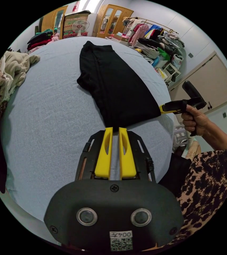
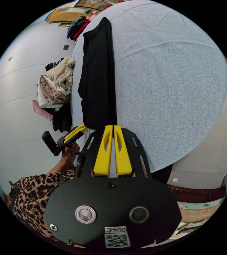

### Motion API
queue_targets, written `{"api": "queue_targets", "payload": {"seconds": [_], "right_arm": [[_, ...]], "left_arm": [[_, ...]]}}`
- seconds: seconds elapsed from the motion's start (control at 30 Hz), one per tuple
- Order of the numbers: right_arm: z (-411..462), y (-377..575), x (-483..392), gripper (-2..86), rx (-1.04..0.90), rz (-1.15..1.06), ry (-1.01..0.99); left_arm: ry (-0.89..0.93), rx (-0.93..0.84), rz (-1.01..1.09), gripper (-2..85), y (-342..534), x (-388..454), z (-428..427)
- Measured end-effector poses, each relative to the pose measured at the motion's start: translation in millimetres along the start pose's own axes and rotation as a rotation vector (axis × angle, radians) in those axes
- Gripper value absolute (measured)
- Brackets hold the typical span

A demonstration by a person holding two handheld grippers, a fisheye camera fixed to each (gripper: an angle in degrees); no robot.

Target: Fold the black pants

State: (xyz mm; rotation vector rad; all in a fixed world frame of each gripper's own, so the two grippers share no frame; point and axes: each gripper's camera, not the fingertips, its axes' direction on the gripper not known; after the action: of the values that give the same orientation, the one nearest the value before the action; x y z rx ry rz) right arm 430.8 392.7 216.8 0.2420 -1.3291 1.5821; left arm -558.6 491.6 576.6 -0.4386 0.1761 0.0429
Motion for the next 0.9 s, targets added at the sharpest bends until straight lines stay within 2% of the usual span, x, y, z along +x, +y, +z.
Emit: {"api": "queue_targets", "payload": {"seconds": [0.3,0.53,0.6,0.7,0.9], "right_arm": [[11.7,7.3,-24.7,-0.6,-0.004,-0.003,0.006],[8.5,11.8,-58.2,-0.6,-0.054,-0.071,0.156],[9.3,12.6,-61.2,-0.6,-0.040,-0.046,0.113],[21.7,13.3,-76.0,-0.6,-0.073,-0.082,0.204],[29.9,22.0,-100.1,0.2,-0.103,-0.120,0.199]], "left_arm": [[0.023,0.007,-0.012,0.9,-10.6,-5.3,-10.3],[0.116,0.011,-0.014,0.2,-23.8,-19.2,-34.2],[0.165,0.004,-0.042,0.2,-26.8,-24.4,-32.3],[0.114,-0.039,0.012,0.3,-34.2,-20.4,-24.6],[0.164,-0.030,-0.047,0.9,-45.4,-29.0,-24.2]]}}
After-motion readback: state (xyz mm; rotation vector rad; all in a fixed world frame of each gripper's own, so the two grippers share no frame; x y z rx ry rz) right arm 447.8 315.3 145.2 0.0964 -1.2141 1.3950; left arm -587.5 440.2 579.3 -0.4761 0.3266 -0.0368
